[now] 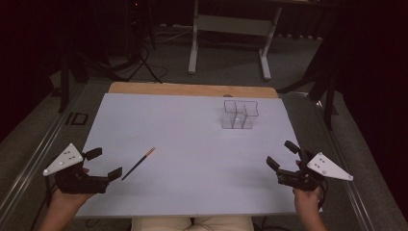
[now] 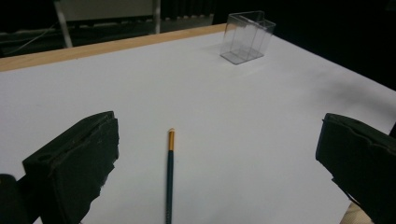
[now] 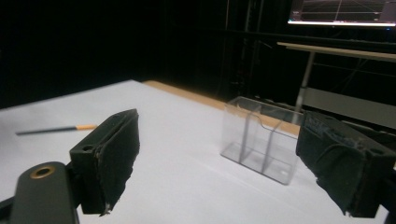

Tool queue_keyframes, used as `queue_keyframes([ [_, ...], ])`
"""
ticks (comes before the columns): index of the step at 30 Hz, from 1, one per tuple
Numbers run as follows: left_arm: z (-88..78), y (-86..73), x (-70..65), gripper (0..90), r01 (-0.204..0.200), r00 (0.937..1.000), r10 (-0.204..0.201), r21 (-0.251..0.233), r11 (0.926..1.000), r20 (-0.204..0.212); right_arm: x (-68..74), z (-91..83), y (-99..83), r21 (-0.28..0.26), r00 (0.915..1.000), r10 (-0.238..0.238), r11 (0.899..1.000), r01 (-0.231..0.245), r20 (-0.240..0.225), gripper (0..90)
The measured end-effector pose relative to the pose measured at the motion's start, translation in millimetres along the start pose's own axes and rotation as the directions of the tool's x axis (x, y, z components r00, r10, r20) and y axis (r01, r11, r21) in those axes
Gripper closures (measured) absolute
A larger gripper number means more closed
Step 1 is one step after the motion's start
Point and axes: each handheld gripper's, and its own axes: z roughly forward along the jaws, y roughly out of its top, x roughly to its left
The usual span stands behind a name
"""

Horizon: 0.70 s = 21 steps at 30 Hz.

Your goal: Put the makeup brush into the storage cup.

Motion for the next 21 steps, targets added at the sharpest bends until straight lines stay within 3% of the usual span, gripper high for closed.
queue_keyframes([
  [4, 0.3, 9.1, 0.6, 0.3, -0.013, 0.9999, 0.013, 0.027, 0.9995, 0.006, 2.8, -0.2, 1.8, -0.007, 0.9999, -0.010, 1.000, 0.010, -0.003, 13.5],
  [9, 8.5, 20.5, -1.0, 0.3, -0.034, 0.9991, 0.036, 0.115, 0.9928, -0.020, 5.6, 2.4, 1.6, 0.005, 0.9995, -0.028, 1.000, 0.028, -0.012, 13.5],
  [14, 12.9, 24.3, -1.5, 0.3, -0.046, 0.9982, 0.051, 0.136, 0.9896, -0.031, 5.2, 2.3, 1.4, 0.006, 0.9996, -0.028, 1.000, 0.028, -0.011, 13.5],
  [17, 21.1, 28.0, -1.3, 0.3, -0.054, 0.9976, 0.061, 0.191, 0.9801, -0.032, 4.5, 2.6, 0.9, 0.008, 0.9996, -0.027, 1.000, 0.027, -0.010, 13.5],
  [20, 22.5, 28.6, -1.5, 0.4, -0.057, 0.9970, 0.066, 0.203, 0.9775, -0.040, 4.5, 2.8, 0.9, 0.009, 0.9995, -0.029, 1.000, 0.029, -0.011, 13.5],
  [21, 26.1, 30.4, -1.0, 0.4, -0.057, 0.9970, 0.067, 0.230, 0.9714, -0.038, 4.6, 3.2, 0.8, 0.009, 0.9994, -0.030, 0.999, 0.030, -0.014, 13.5],
])
